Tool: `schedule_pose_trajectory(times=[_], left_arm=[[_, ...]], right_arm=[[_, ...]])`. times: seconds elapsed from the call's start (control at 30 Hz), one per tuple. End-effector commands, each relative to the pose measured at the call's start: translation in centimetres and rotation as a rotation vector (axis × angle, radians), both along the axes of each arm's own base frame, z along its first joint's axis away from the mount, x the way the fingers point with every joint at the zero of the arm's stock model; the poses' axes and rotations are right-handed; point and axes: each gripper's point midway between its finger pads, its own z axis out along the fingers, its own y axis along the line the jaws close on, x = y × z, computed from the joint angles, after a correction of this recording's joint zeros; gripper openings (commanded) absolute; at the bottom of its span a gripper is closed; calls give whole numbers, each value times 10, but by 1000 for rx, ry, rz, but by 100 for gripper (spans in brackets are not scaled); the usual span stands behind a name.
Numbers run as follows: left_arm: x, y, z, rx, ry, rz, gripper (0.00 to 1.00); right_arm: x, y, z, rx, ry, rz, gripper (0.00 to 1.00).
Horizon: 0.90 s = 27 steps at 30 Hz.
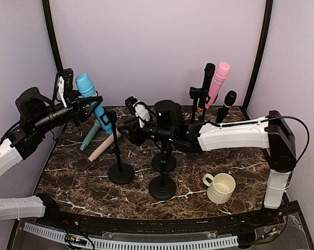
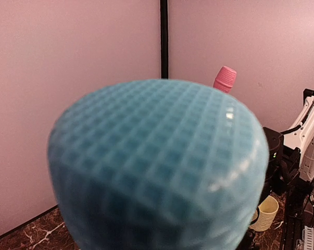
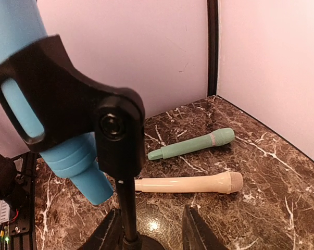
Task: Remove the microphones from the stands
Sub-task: Unscrew the knob on the stand of the microphone stand.
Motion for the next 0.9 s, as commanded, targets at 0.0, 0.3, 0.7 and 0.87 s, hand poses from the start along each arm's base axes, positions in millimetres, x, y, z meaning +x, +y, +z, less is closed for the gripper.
schedule_pose_trajectory(times=[0.0,0.3,0.7,0.87], left_arm=[[-2,17,57,-108,-138,87,19],[10,28,69,-146,-165,181,19],[4,31,47,-156,-169,179,17],[4,29,41,-152,-159,162,17]], right_arm=[[-4,-7,22,35,28,-138,45],[-21,-3,6,40,241,-278,70],[-7,32,-17,44,234,-314,62],[9,45,-27,18,190,-342,52]])
